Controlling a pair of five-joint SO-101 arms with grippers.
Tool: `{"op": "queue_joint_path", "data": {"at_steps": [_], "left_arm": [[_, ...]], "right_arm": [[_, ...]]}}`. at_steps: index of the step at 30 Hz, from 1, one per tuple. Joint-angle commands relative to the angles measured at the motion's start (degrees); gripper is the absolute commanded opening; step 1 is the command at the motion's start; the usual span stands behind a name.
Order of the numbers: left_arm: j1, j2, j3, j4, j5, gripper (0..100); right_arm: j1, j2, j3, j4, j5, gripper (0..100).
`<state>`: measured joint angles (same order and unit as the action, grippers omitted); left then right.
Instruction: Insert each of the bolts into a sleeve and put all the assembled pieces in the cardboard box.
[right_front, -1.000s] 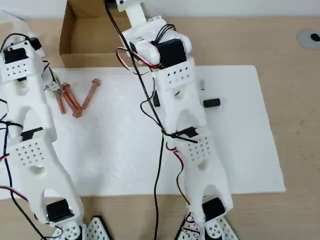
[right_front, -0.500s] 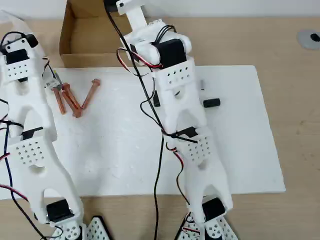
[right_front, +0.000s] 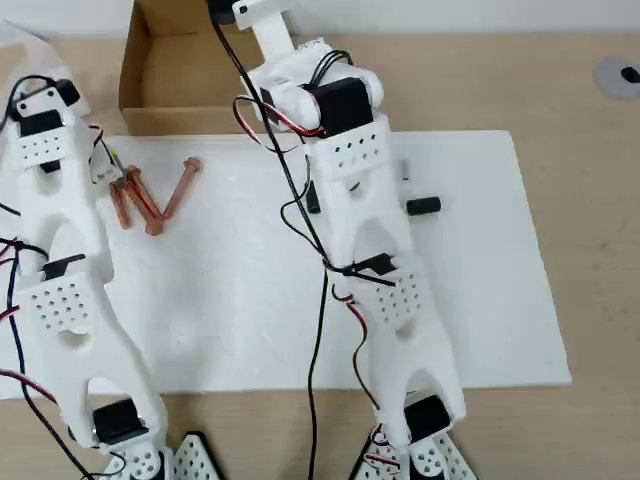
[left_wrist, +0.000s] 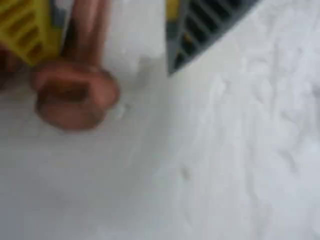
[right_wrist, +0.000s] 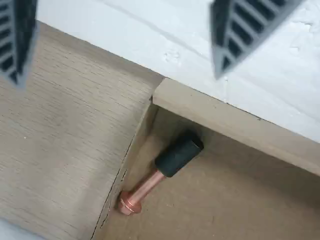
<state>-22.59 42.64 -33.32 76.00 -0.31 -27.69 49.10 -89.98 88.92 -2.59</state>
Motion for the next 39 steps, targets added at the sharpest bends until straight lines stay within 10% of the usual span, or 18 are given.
{"op": "queue_joint_path", "data": {"at_steps": [1,21,39], "left_arm": [[0.88,-0.92,0.70,-0.53,0.00,16],[0.53,-1.01,0.70,0.09,0.00,1],[-1.05,-2.33,-17.67,24.62,-0.53,1]], "right_arm": [[1.36,-4.62,-2.51,0.18,0.18,28.2],[1.01,-4.70,-2.86,8.44,-0.09,28.2],[1.01,-5.05,10.15,13.63,-14.51,28.2]]}}
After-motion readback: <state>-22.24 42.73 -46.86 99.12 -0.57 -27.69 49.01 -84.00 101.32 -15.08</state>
